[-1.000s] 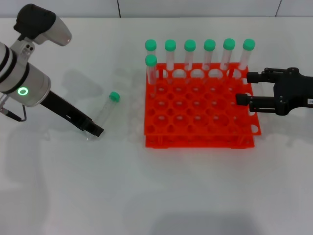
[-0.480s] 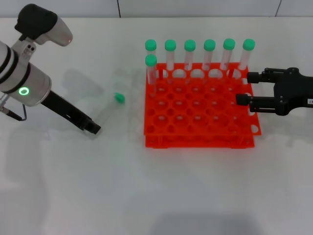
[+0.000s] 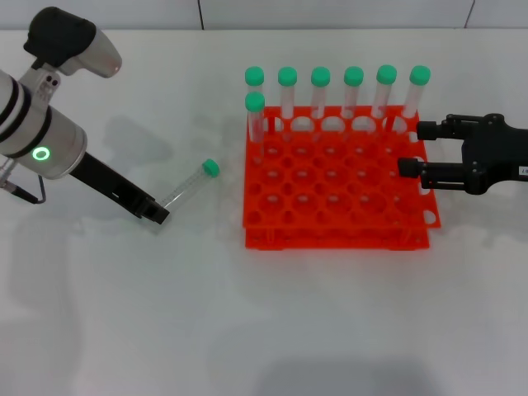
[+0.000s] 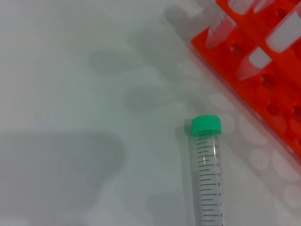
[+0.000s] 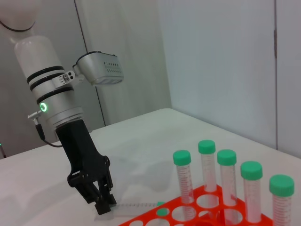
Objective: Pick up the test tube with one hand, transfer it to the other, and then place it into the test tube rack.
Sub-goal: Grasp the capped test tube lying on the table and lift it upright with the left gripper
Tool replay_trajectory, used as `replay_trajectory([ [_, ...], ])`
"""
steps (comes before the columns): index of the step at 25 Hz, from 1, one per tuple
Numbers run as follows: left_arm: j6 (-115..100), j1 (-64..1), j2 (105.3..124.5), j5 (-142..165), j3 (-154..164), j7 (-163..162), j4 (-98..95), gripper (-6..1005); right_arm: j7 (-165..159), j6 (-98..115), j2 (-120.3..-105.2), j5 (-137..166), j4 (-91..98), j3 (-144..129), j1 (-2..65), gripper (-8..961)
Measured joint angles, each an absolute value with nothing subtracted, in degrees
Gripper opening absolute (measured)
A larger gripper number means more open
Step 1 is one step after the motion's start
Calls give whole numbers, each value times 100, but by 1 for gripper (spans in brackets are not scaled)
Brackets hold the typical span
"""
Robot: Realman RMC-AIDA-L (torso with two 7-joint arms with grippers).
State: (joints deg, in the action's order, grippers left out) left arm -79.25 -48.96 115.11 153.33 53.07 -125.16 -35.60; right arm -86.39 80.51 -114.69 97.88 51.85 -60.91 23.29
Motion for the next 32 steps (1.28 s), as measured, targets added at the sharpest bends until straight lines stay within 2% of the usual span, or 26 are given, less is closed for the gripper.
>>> replay_trajectory([
  [21,-7875,-4846,11438,15230,5168,-12552,-3909,186,-8639,8051,-11469,9749,5185,-6090,2311,706],
  [27,-7900,-4552,11432,14874,4979,-12489,-4421,185,-8611,8051,-11469,9742,5186,-6017,2285,707],
  [32,-7875,-4016,11395,13816,4966,-12263,-5141,185,-8575,8035,-11486,9728,5185,-5979,2249,707],
])
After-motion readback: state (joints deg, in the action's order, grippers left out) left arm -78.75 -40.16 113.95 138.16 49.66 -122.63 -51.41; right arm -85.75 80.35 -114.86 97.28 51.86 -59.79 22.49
